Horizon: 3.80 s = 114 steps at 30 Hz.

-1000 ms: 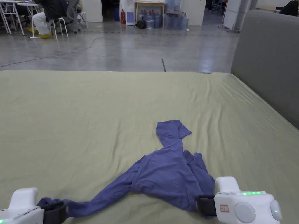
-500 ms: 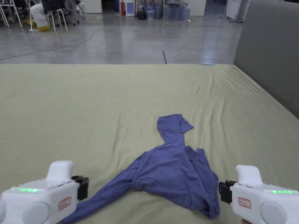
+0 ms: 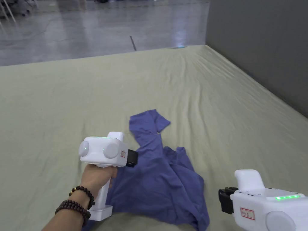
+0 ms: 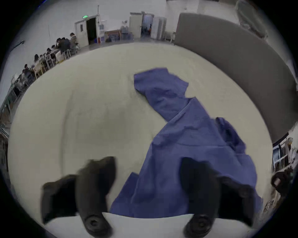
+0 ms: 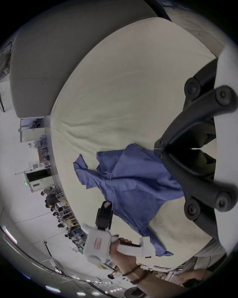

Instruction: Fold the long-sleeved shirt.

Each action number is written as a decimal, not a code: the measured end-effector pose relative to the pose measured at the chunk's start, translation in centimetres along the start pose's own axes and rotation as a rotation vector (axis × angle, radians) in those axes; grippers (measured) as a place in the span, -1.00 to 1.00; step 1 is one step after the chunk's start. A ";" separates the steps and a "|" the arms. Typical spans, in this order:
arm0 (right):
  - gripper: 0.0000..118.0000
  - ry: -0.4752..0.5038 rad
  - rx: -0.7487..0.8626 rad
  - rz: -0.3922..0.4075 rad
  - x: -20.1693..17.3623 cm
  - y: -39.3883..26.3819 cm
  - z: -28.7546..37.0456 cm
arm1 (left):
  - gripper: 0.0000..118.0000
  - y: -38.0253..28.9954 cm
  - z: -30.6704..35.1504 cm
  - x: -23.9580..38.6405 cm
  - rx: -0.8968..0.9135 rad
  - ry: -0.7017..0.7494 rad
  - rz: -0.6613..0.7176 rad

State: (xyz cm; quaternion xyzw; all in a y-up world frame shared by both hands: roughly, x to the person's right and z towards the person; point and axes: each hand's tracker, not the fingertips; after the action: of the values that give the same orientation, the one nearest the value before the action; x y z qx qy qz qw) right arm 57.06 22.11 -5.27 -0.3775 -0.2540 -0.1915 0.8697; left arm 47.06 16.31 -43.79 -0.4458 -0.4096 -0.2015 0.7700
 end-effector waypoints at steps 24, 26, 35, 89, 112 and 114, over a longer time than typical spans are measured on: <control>-0.45 -0.052 -0.112 0.066 -6.6 -1.3 -10.1 | -0.95 -4.6 15.5 -4.9 0.313 -0.031 0.147; -0.89 0.028 -0.048 0.044 -6.6 -1.1 -8.7 | -0.95 -5.0 15.5 -5.2 0.317 -0.025 0.143; -0.89 0.075 0.153 -0.015 -5.4 4.5 -0.8 | -0.95 -6.1 21.0 -5.9 0.472 -0.020 0.133; -0.89 0.110 0.172 0.158 -12.1 19.7 -8.3 | -0.95 -5.0 22.1 -14.1 0.550 0.188 0.320; 0.95 0.073 0.062 0.157 -7.7 -2.5 1.7 | 1.00 -31.1 24.6 -6.0 0.419 0.127 0.390; 0.14 0.056 0.090 0.126 -7.3 -2.0 3.6 | 0.24 -29.3 26.7 -7.7 0.422 0.141 0.402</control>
State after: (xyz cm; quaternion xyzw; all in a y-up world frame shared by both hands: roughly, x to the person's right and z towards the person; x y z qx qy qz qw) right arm 49.15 24.55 -6.32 -0.3477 -0.2136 -0.1351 0.9029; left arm 10.68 23.34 -27.60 -0.3328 -0.2914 0.0141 0.8968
